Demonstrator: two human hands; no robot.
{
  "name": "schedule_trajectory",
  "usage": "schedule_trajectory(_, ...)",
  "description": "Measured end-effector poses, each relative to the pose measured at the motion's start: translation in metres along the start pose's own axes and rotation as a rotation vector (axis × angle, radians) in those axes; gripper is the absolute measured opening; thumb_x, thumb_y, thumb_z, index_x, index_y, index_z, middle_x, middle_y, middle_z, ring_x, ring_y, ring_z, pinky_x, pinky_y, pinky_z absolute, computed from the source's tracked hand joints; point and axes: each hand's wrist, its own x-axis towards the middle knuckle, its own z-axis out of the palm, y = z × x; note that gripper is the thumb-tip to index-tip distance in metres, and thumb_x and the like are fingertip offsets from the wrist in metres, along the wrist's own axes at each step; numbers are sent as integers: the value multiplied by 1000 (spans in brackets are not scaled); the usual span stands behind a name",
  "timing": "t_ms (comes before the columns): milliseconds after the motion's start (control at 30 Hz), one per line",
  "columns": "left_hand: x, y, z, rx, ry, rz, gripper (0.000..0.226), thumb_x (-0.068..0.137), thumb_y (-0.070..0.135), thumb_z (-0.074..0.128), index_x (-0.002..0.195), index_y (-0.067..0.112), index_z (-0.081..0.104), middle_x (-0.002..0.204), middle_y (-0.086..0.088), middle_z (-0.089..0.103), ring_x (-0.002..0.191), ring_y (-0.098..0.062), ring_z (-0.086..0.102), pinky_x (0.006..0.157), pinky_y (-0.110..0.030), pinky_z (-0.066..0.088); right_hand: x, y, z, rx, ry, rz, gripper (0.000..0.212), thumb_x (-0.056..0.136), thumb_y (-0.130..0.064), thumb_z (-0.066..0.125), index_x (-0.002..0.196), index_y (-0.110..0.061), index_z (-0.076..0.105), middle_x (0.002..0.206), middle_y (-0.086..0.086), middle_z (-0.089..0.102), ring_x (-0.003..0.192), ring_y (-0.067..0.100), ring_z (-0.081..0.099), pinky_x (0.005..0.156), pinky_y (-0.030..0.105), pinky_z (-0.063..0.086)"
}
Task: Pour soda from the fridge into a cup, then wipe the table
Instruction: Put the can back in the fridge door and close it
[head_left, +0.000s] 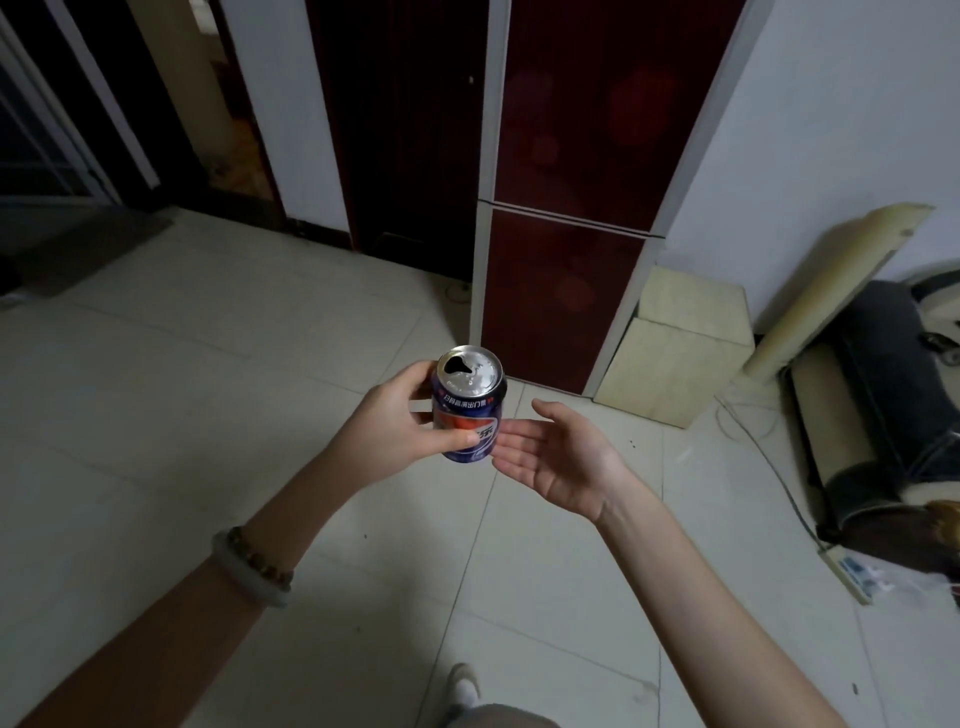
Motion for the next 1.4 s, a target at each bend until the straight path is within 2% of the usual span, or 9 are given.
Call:
schedule_trajectory(167,65,-11,-27,9,-3,-26,59,63,18,87,109,38,56,113,14,65,110,-7,59,94,-33,51,53,-44,15,-9,3,8,42,95,-32,42,104,6,60,100,19,65,88,27,62,91,36,47)
schedule_trajectory(333,127,-33,-57,52,31,-58,67,60,27,88,120,26,57,113,15,65,108,-4,59,93,-35,52,112,-79,35,-41,7,27,43,95,-31,44,111,7,57,105,19,63,89,27,62,91,35,48)
schedule_trajectory(433,171,-48,-80,29,19,-61,66,60,26,89,118,26,59,111,15,66,107,-2,60,93,-35,52,154,-100,48,-27,20,16,43,95,-31,44,112,7,57,104,20,64,90,27,62,91,35,48)
schedule_trajectory(667,294,-75,-149,15,-58,-22,56,61,14,88,99,40,57,97,23,67,97,0,64,91,-29,52,259,-158,97,55,65,-29,45,95,-31,43,112,7,57,102,19,64,88,27,62,90,35,48)
schedule_trajectory(767,342,-79,-181,29,-98,-8,57,56,23,89,101,39,57,99,21,67,98,2,62,89,-25,51,297,-183,123,90,84,-43,43,95,-30,42,109,7,58,101,20,64,88,27,62,91,35,48)
schedule_trajectory(867,388,-82,-209,47,-135,11,59,60,18,87,109,31,57,106,15,65,98,3,62,87,-25,53,330,-208,143,127,98,-67,47,95,-31,42,116,9,56,103,20,64,88,26,63,89,35,49)
schedule_trajectory(1100,475,-84,-239,125,-201,29,73,52,42,87,116,31,54,114,14,63,106,-8,61,95,-32,49,387,-259,156,188,123,-108,46,94,-31,43,117,8,56,100,18,64,86,25,64,83,32,52)
schedule_trajectory(1333,558,-95,-238,94,-210,21,73,58,27,89,122,23,55,115,12,64,106,-5,61,96,-30,49,446,-316,145,177,128,-113,47,94,-31,43,119,7,55,102,18,64,88,26,63,82,32,53)
schedule_trajectory(1400,582,-94,-236,72,-200,11,70,59,23,89,120,24,56,112,13,65,102,-2,63,92,-23,49,463,-336,139,174,116,-113,45,94,-31,43,114,7,57,99,18,64,87,26,63,86,34,51)
